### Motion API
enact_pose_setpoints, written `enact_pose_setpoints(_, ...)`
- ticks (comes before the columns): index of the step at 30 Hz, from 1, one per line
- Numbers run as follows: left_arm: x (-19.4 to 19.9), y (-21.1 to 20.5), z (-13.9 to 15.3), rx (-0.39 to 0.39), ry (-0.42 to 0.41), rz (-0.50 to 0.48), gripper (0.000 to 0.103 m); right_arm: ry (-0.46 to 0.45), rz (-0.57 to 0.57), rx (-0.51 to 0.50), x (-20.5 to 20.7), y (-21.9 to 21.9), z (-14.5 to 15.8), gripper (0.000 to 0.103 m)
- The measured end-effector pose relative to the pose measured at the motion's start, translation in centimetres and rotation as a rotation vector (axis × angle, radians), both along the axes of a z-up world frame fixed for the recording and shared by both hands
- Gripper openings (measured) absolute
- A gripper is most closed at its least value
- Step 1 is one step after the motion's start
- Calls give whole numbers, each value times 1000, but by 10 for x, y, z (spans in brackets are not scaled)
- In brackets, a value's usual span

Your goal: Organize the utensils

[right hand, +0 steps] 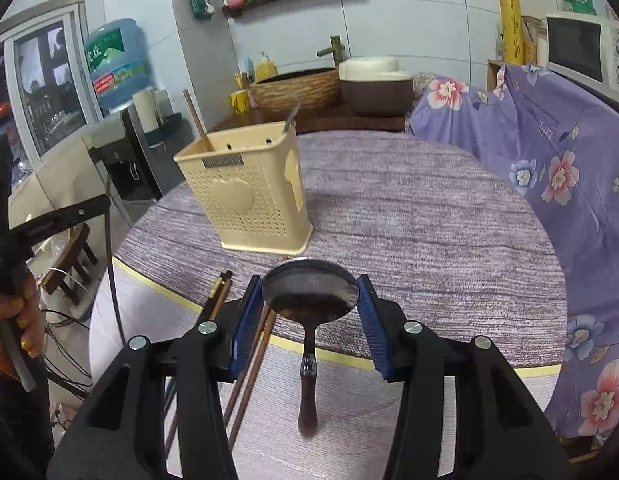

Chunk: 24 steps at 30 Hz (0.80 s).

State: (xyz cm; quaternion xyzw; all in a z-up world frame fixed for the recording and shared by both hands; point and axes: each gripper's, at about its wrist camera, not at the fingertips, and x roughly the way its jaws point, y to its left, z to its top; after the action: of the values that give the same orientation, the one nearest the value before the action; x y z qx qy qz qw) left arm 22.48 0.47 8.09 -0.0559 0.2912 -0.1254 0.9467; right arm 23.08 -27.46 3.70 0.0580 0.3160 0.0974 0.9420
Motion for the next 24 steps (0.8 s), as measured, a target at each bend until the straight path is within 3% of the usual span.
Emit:
enact_pose_setpoints(5,-15,0,15,3,-61,-5,8,-43,0,4,-5,2,13,48)
enact_pose_setpoints(19,-19,6,27,-30,-96,-17,8,-39,40,31,-2,5,17,48)
enact_pose_setpoints(24,-10,7,54,-54,-130,-34,8,-73,76,45,12,6,38,48)
